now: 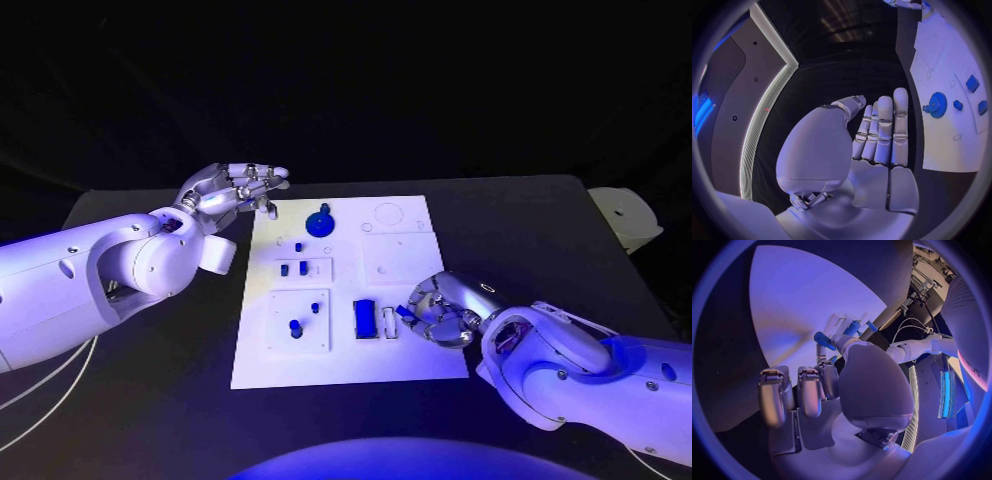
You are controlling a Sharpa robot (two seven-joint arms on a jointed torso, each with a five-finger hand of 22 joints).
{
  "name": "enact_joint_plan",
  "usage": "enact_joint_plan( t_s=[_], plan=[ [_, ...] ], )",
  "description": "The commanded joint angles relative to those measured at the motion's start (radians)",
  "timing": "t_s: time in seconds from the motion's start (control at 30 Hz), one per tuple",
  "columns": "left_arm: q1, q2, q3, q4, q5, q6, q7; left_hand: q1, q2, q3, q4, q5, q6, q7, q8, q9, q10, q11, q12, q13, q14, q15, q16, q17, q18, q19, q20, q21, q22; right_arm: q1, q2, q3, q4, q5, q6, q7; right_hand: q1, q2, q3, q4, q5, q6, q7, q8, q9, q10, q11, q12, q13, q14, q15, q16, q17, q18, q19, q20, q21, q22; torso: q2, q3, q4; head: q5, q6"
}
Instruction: Assemble the parts on the task board
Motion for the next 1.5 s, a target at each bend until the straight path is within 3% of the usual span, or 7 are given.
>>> enact_joint_plan(
  t_s=[0.03,0.23,0.77,1.07,1.17,1.23,1.5],
  plan=[
    [0.001,0.002,0.001,0.004,0.004,0.016,0.005,-0.011,0.002,0.005,0.0,0.006,-0.006,0.001,0.004,-0.001,-0.006,0.002,0.003,0.001,-0.007,0.0,0.006,-0.001,0.015,-0.004,0.004,-0.004,-0.001,-0.001,0.018,0.0,-0.012,0.065,-0.001,-0.004,-0.024,0.002,0.07,-0.063,-0.012,0.013,-0.012,0.025,0.071,0.021,-0.003,0.007,0.151,0.101,0.0,0.002,0.232,-0.014,0.103,-0.005,0.004,0.263,0.001,0.001,0.0001,0.002,-0.001],
    [0.001,0.002,0.001,0.005,0.004,0.017,0.005,-0.01,0.002,0.006,-0.001,0.006,-0.007,0.001,0.004,-0.001,-0.006,0.002,0.004,0.001,-0.007,0.0,0.006,-0.001,0.015,-0.004,0.004,-0.005,-0.001,-0.004,0.048,0.0,-0.037,0.086,0.031,-0.007,-0.092,0.0,0.049,-0.039,0.011,0.029,-0.018,0.037,0.079,0.024,-0.008,0.013,0.155,0.102,-0.004,0.003,0.235,-0.014,0.103,-0.008,0.004,0.263,0.0,0.0005,0.0004,0.005,-0.003],
    [0.001,0.002,0.001,0.006,0.003,0.015,0.004,-0.009,0.003,0.007,-0.002,0.007,-0.007,0.001,0.004,-0.001,-0.007,0.002,0.005,0.001,-0.007,-0.001,0.007,-0.002,0.015,-0.003,0.004,-0.005,-0.001,-0.007,0.084,-0.001,-0.062,0.094,0.055,-0.008,-0.135,0.008,0.025,-0.018,-0.012,0.042,-0.024,0.05,0.085,0.03,-0.013,0.028,0.163,0.102,-0.008,0.004,0.237,-0.014,0.103,-0.012,0.004,0.263,0.0,0.0018,-0.0017,0.009,-0.008],
    [0.001,0.002,0.001,0.006,0.003,0.017,0.003,-0.009,0.003,0.008,-0.002,0.007,-0.008,0.001,0.004,-0.001,-0.007,0.002,0.006,0.001,-0.007,-0.001,0.007,-0.002,0.015,-0.003,0.003,-0.005,-0.001,-0.007,0.085,-0.001,-0.063,0.084,0.055,-0.01,-0.181,0.005,-0.007,0.007,-0.073,0.046,-0.026,0.057,0.088,0.033,-0.014,0.036,0.168,0.102,-0.009,0.004,0.238,-0.014,0.103,-0.014,0.004,0.263,0.0,0.0016,-0.002,0.01,-0.01],
    [0.001,0.002,0.001,0.006,0.003,0.017,0.002,-0.009,0.003,0.008,-0.002,0.007,-0.008,0.001,0.004,-0.001,-0.007,0.002,0.006,0.001,-0.007,-0.001,0.007,-0.002,0.015,-0.003,0.003,-0.005,-0.001,-0.007,0.085,-0.001,-0.063,0.079,0.053,-0.01,-0.207,0.007,-0.024,0.009,-0.125,0.046,-0.025,0.058,0.087,0.033,-0.013,0.035,0.169,0.102,-0.009,0.003,0.237,-0.014,0.103,-0.014,0.004,0.263,0.0,0.0016,-0.0017,0.01,-0.01],
    [0.001,0.002,0.001,0.006,0.003,0.018,0.002,-0.009,0.003,0.008,-0.002,0.007,-0.008,0.001,0.004,-0.001,-0.007,0.002,0.006,0.001,-0.007,-0.001,0.007,-0.002,0.015,-0.003,0.003,-0.005,-0.001,-0.007,0.085,-0.001,-0.062,0.077,0.053,-0.01,-0.233,0.0,-0.056,0.008,-0.053,0.047,-0.025,0.059,0.086,0.033,-0.013,0.035,0.169,0.102,-0.009,0.003,0.237,-0.014,0.103,-0.014,0.004,0.263,0.0,0.0014,-0.0015,0.01,-0.011],
    [0.001,0.002,0.001,0.005,0.003,0.021,0.0,-0.009,0.005,0.01,-0.002,0.007,-0.008,0.002,0.004,-0.001,-0.007,0.002,0.007,0.001,-0.008,-0.001,0.007,-0.003,0.015,-0.003,0.003,-0.005,-0.001,-0.007,0.085,-0.001,-0.057,0.066,0.046,-0.008,-0.264,-0.008,-0.105,0.011,-0.055,0.048,-0.025,0.06,0.085,0.033,-0.013,0.035,0.17,0.102,-0.009,0.004,0.237,-0.014,0.103,-0.014,0.004,0.263,0.0,0.0012,-0.0018,0.011,-0.013]
  ],
)
